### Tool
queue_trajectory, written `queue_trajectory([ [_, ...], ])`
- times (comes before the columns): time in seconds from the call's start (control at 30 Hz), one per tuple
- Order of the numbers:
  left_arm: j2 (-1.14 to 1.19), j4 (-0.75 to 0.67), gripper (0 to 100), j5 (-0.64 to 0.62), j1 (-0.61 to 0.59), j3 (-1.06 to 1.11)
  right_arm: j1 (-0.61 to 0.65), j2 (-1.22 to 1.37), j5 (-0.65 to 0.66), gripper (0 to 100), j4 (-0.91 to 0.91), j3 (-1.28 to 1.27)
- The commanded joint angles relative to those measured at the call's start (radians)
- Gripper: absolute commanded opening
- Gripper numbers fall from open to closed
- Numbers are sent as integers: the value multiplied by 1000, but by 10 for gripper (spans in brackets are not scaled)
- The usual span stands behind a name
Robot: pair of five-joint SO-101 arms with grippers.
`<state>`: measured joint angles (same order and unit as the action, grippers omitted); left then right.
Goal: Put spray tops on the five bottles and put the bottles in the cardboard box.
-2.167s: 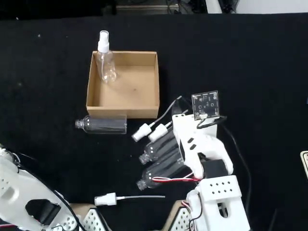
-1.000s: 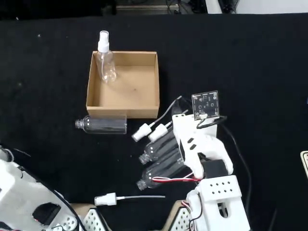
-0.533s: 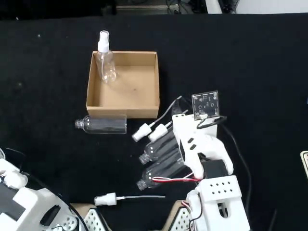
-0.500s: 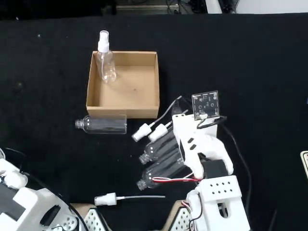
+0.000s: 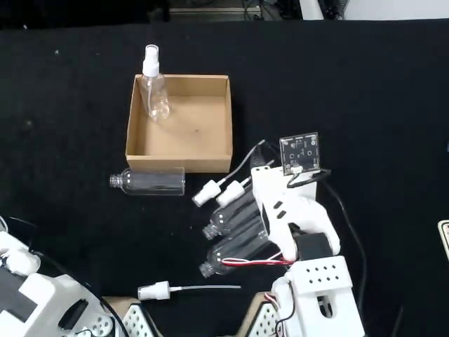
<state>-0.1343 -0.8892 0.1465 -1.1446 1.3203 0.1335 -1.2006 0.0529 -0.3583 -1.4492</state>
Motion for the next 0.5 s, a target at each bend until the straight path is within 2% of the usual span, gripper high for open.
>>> queue_trajectory([
  [0.0, -43, 6, 299, 8, 2, -13, -5, -31, -2, 32, 31, 2],
  [0.2, -52, -3, 299, 8, -1, 45, -5, -31, -2, 32, 31, 2],
  [0.47, -51, 0, 299, 3, 1, 8, -5, -31, -2, 32, 31, 2],
])
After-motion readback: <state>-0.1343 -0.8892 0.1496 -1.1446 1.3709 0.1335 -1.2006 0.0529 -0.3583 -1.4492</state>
